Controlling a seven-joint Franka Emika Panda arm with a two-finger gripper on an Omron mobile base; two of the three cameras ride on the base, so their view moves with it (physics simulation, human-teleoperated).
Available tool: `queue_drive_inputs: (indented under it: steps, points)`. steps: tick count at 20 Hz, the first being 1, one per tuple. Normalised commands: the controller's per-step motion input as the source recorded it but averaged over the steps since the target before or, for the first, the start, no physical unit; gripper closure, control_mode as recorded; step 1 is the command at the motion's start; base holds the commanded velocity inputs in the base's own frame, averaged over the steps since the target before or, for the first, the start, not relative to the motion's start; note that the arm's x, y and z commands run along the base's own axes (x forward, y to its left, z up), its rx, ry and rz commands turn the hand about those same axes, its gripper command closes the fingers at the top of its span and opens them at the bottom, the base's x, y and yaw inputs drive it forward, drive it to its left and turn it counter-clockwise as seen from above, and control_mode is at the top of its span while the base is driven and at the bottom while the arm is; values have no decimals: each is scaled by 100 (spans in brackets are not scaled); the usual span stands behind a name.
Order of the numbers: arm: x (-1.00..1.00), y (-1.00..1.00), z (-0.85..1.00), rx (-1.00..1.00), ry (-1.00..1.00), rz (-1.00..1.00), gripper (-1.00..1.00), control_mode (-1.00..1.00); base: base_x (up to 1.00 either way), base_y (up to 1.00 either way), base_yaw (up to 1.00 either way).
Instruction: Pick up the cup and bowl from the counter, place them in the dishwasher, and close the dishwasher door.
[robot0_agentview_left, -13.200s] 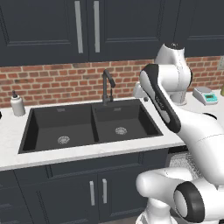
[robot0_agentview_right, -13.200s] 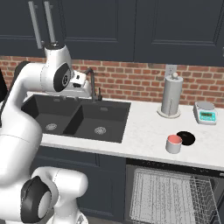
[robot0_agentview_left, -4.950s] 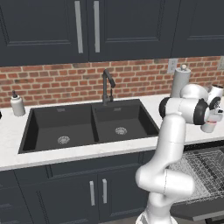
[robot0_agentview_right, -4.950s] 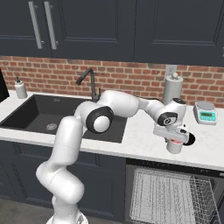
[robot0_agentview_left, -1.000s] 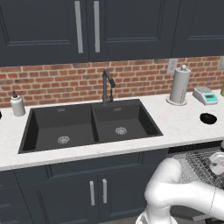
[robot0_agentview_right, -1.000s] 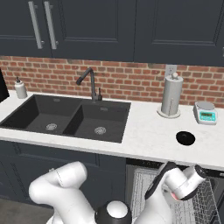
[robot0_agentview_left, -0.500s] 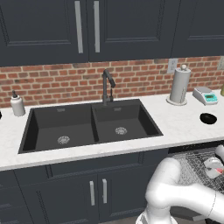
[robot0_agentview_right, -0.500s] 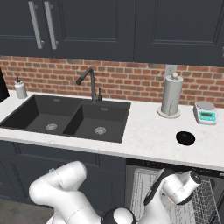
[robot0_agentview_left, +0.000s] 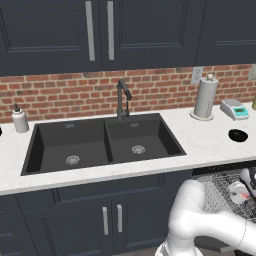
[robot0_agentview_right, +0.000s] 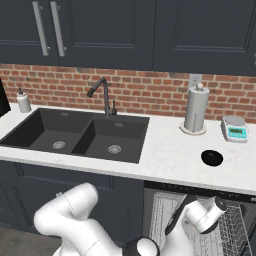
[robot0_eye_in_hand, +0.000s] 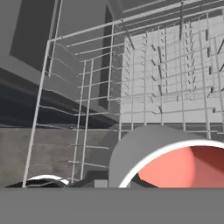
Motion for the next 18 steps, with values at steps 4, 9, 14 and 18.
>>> queue_drive_inputs:
  steps: [4,9,14,18]
  points:
    - [23,-33,-33,0,0,0,100,-100,0,0,0]
    - [11,-38,-26,0,0,-3,100,-100,0,0,0]
    - [7,-20,-14,0,0,-5,100,-100,0,0,0]
    - [9,0,-29,0,0,0,100,-100,0,0,0]
